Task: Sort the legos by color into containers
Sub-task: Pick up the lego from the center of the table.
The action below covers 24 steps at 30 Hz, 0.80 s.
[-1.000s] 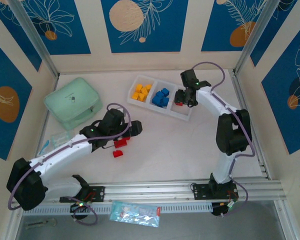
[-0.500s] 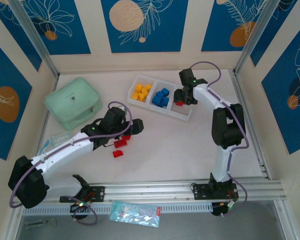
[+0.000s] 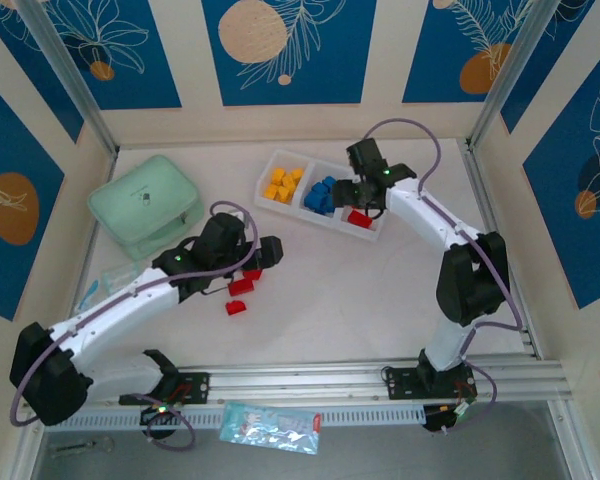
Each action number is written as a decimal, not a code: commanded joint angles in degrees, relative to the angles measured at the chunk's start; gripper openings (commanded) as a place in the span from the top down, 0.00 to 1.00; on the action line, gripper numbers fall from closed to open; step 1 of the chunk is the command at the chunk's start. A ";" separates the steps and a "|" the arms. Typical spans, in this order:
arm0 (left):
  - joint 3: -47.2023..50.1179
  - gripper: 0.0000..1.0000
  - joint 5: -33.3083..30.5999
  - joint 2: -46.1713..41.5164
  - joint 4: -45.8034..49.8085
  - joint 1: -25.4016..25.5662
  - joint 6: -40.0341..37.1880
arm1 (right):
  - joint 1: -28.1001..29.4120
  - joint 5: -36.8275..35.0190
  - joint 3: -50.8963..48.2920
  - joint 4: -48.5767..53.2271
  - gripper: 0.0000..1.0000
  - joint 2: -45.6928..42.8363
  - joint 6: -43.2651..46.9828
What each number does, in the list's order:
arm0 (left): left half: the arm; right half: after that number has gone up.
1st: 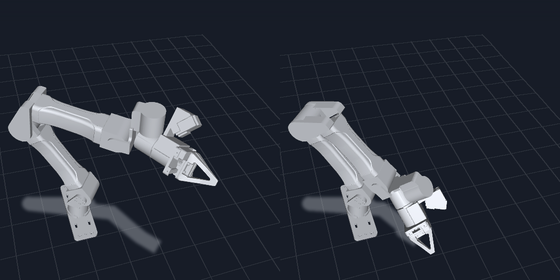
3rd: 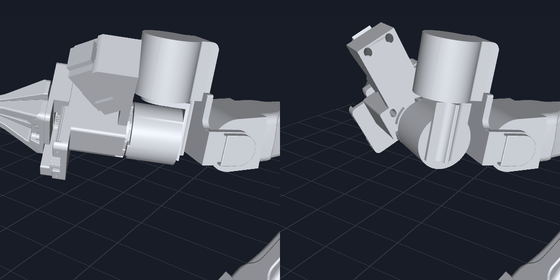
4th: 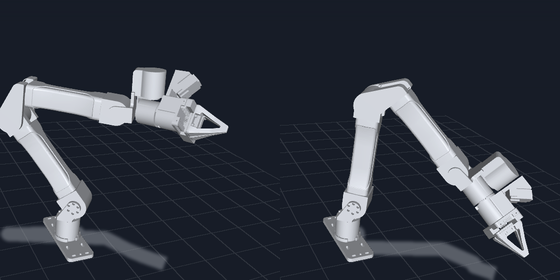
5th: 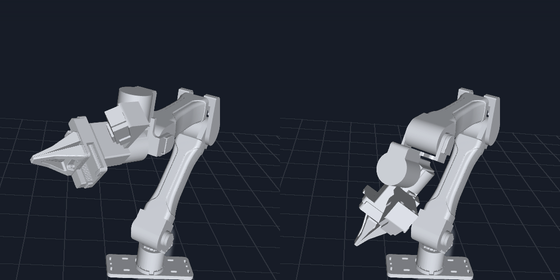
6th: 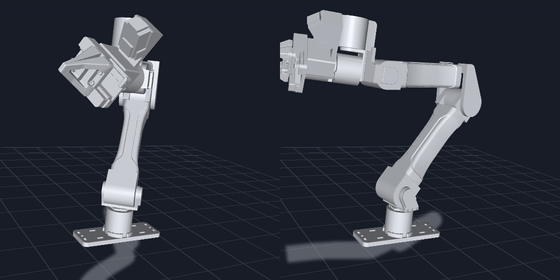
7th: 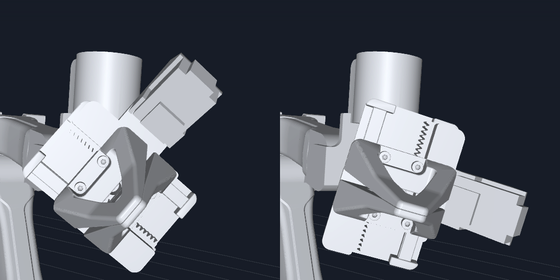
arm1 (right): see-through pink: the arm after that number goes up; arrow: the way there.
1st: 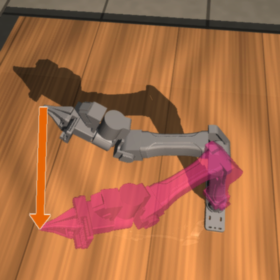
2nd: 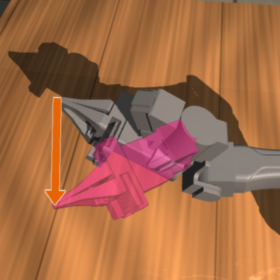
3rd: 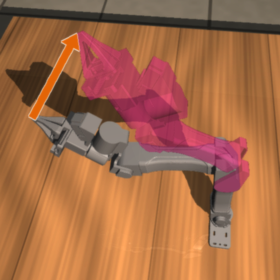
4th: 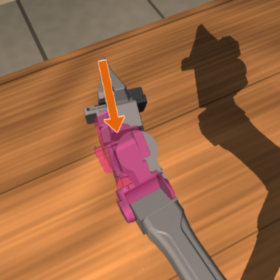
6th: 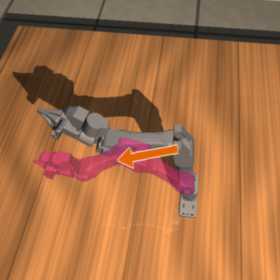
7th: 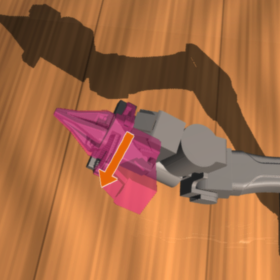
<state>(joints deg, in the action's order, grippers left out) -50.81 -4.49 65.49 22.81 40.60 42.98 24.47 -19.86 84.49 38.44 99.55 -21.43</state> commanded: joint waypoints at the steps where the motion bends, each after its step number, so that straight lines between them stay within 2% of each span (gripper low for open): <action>1: 1.15 0.01 -2.85 -3.47 5.07 -1.03 -0.80 | 4.47 4.68 -3.00 0.02 0.20 -0.99 -1.55; 3: 2.29 0.01 -3.54 -5.38 6.98 -1.55 -0.54 | 7.88 7.07 -3.94 -1.29 0.18 -0.89 -1.70; 10: 6.14 0.01 -6.18 -12.90 12.21 -2.39 1.57 | 17.21 8.43 -0.94 -3.17 0.15 5.17 -4.51; 19: 8.35 0.01 -9.06 -20.48 18.95 -2.66 4.15 | 24.47 7.98 12.59 -0.22 0.15 18.56 -10.25; 24: 9.04 0.01 -9.75 -22.97 21.09 -2.78 4.74 | 26.87 6.15 20.92 3.02 0.18 26.04 -12.38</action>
<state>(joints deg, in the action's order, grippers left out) -42.89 -12.56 43.59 40.58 38.41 46.68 50.15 -13.04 101.89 38.15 122.98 -31.20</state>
